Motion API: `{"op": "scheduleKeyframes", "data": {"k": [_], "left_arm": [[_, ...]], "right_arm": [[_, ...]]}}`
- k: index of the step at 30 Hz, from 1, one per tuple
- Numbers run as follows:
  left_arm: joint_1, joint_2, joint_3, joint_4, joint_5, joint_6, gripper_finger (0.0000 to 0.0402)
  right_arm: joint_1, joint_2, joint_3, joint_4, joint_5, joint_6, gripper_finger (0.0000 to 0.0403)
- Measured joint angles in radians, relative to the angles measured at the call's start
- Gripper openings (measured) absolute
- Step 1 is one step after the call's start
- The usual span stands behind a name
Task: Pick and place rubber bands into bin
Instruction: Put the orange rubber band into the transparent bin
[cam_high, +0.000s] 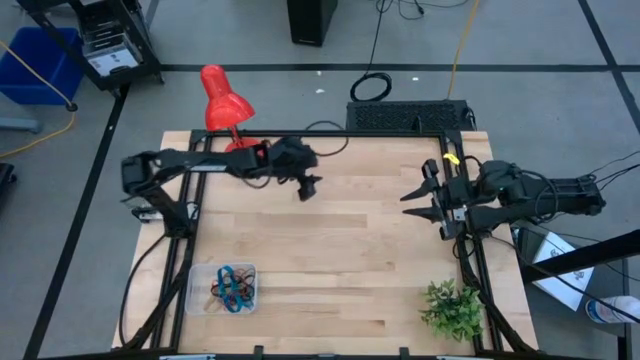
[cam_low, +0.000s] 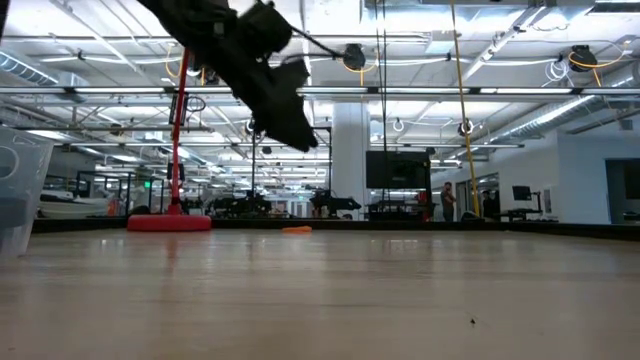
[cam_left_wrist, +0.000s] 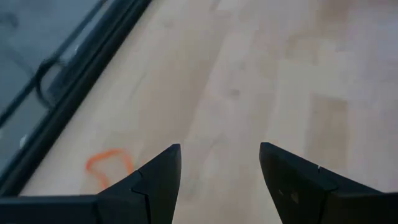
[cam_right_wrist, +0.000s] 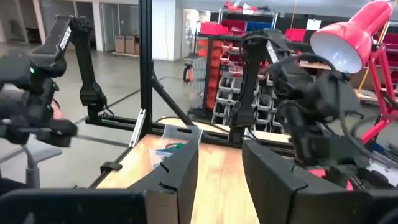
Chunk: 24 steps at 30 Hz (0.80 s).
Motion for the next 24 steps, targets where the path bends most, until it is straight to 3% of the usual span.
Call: {"op": "scheduleKeyframes", "data": {"k": [5,13,24], "left_arm": [[0.029,0.138,0.128,-0.092,-0.116,-0.010,0.0225],[0.072,0.345,0.352,-0.267,-0.178,-0.080,0.0225],[0.139,0.459,0.374,-0.343,-0.185,-0.197,0.0225]], "right_arm": [[0.000,-0.007,0.000,-0.020,0.000,0.000,0.0119],[0.000,-0.007,0.000,-0.034,0.000,0.025,0.0117],[0.000,-0.007,0.000,-0.016,0.006,0.017,0.0119]]}}
